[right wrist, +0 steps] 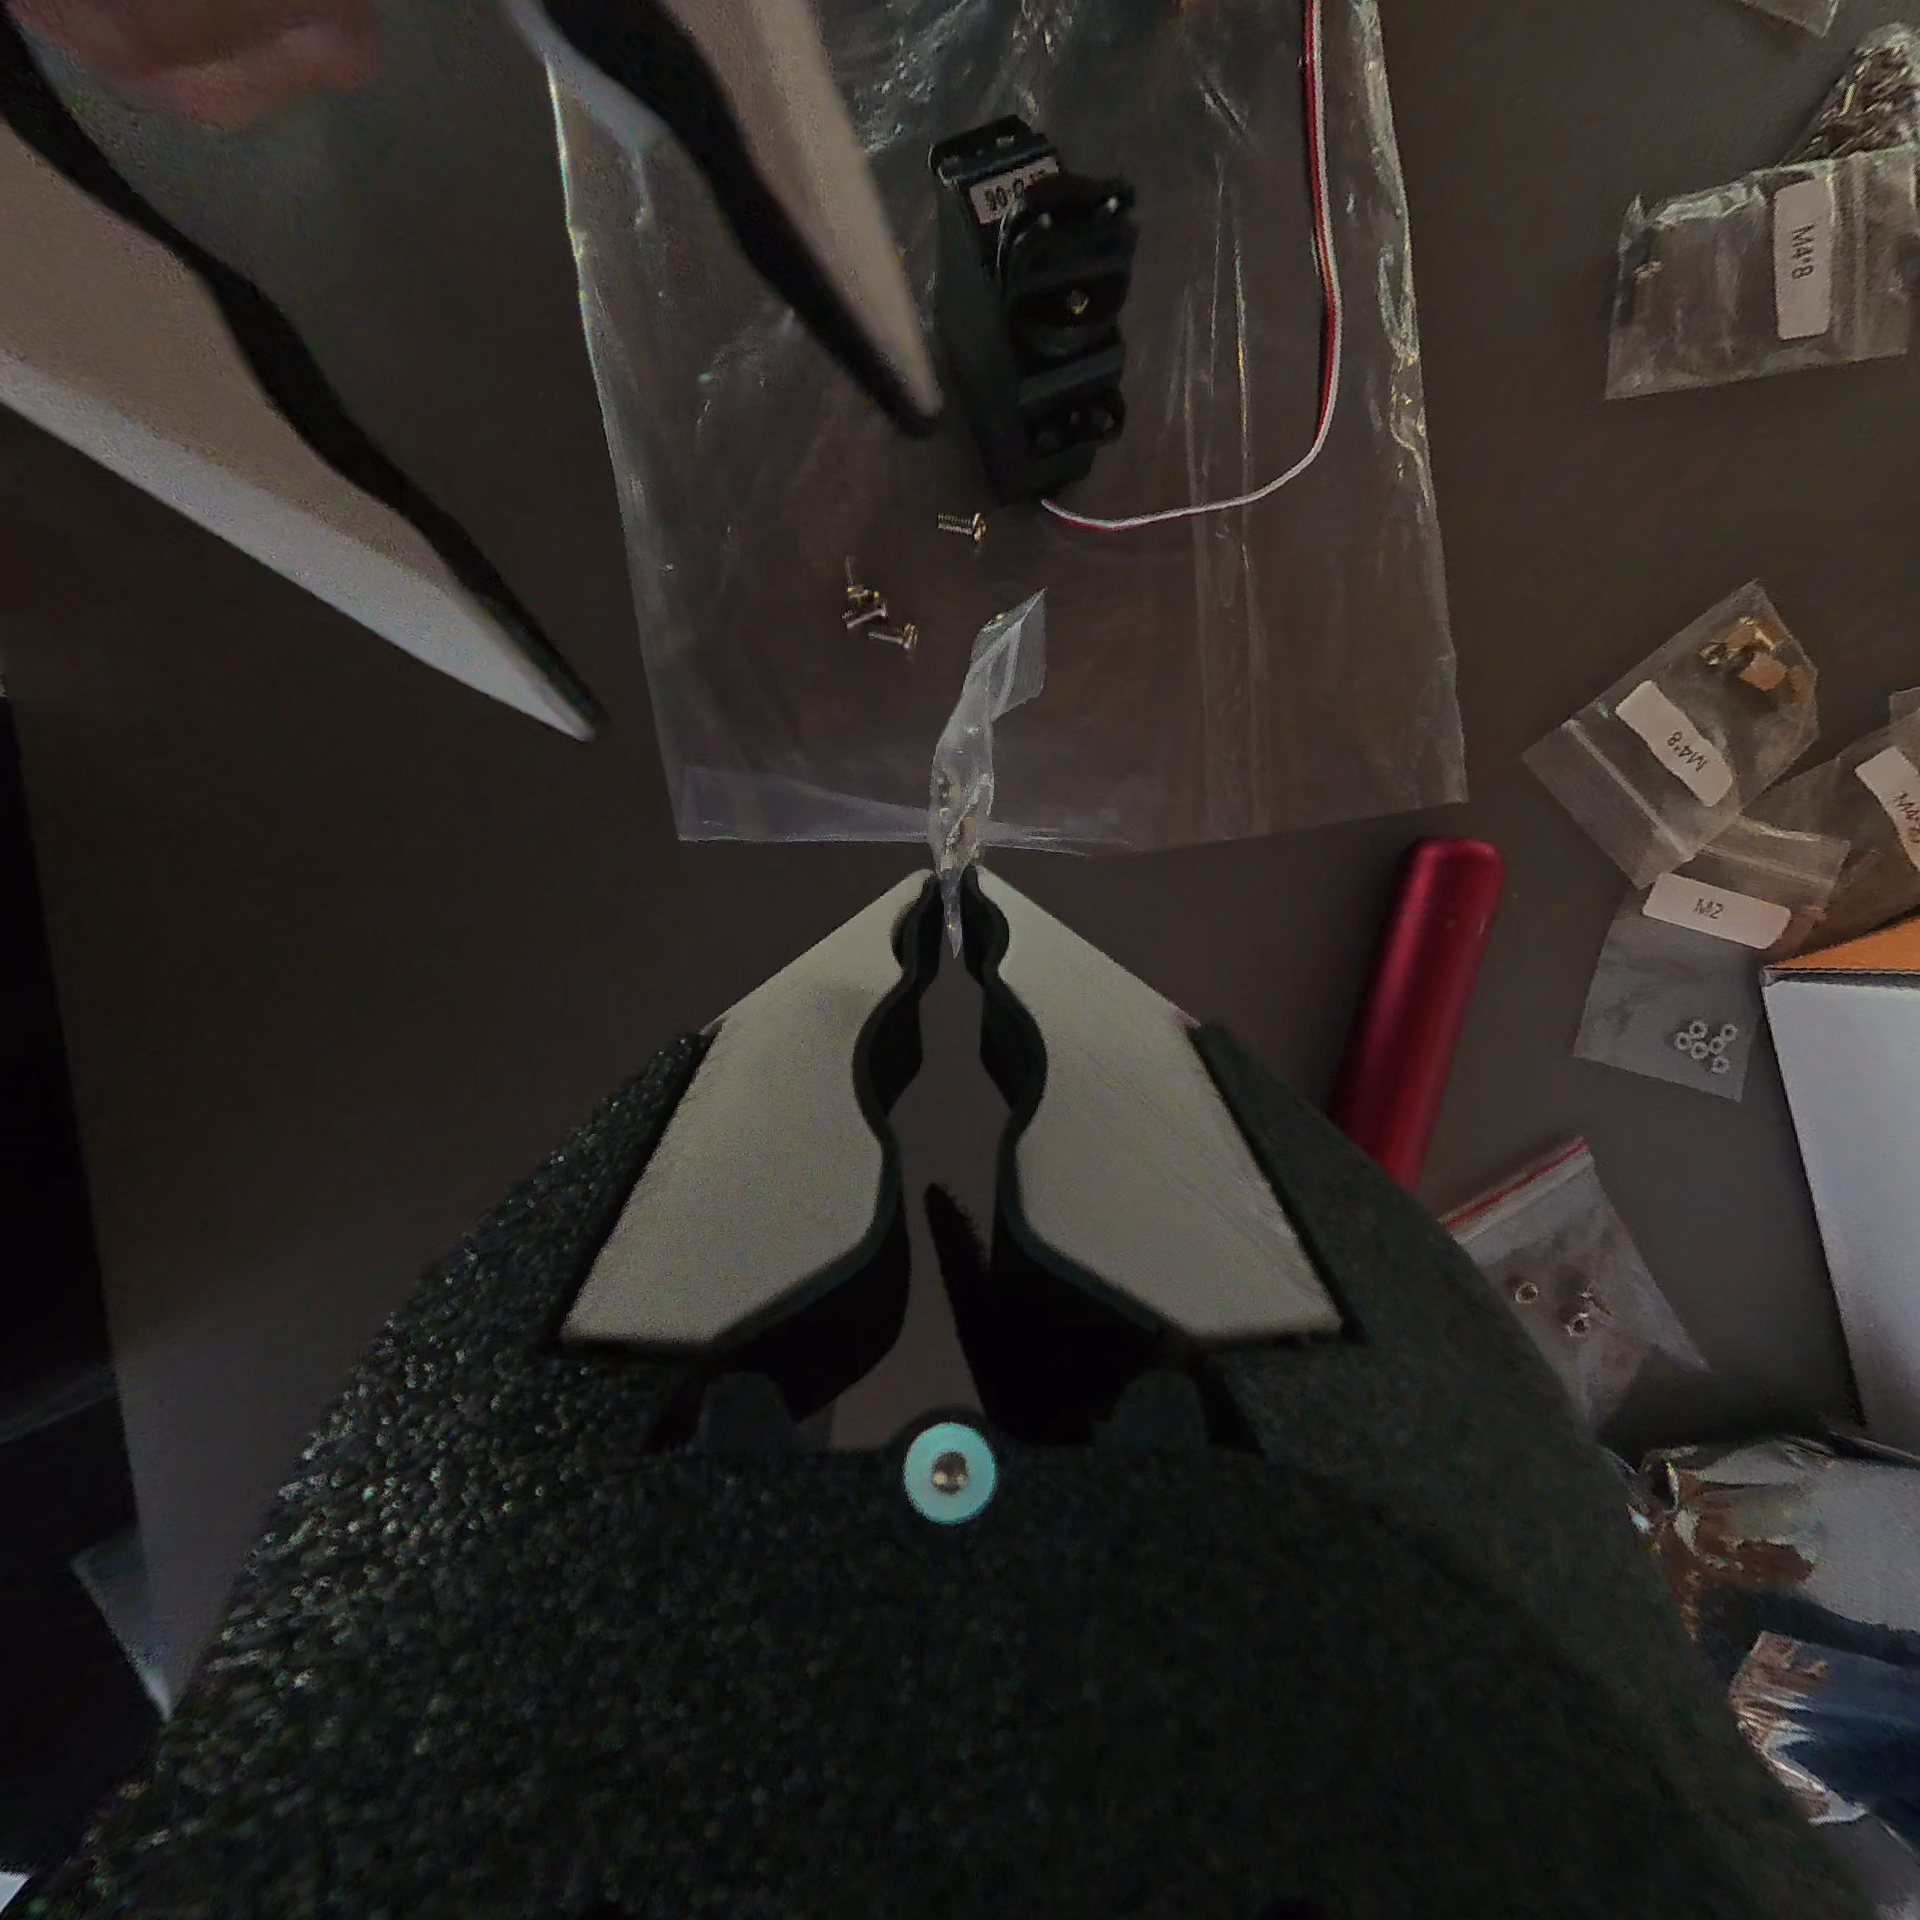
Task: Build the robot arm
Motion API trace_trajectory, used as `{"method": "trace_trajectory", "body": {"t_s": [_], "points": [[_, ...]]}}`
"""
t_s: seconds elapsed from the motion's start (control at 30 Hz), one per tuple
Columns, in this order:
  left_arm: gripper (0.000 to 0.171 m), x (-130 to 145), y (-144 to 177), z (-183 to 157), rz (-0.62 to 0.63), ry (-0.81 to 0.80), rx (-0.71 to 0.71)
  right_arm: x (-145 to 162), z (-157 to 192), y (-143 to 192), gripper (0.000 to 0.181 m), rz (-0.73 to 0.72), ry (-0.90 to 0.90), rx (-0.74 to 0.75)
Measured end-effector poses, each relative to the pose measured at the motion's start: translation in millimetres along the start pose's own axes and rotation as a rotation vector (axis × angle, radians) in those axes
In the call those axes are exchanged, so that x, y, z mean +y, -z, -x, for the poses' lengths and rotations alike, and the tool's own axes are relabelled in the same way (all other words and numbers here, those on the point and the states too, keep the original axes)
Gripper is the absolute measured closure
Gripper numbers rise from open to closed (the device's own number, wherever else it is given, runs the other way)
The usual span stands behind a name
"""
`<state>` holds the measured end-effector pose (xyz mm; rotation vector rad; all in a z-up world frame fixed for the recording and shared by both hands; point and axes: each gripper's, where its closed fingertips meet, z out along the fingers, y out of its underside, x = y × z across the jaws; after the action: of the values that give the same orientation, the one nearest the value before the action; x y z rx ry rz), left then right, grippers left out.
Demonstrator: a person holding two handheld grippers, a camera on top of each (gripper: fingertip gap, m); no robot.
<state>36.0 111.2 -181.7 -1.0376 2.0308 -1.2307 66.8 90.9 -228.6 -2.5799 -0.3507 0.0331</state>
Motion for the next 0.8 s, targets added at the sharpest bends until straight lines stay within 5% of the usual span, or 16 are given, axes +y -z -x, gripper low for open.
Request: {"method": "trace_trajectory", "body": {"t_s": [0.5, 0.8], "points": [[0.109, 17, -38, -6, 0.157, -0.202, 0.015, 6, 4, -3, 0.179, -0.028, 0.058, -0.005], [0.111, 34, -42, -10, 0.24, -0.157, 0.06, 0, 1, 2, 0.179, -0.083, -0.016, -0.018]]}}
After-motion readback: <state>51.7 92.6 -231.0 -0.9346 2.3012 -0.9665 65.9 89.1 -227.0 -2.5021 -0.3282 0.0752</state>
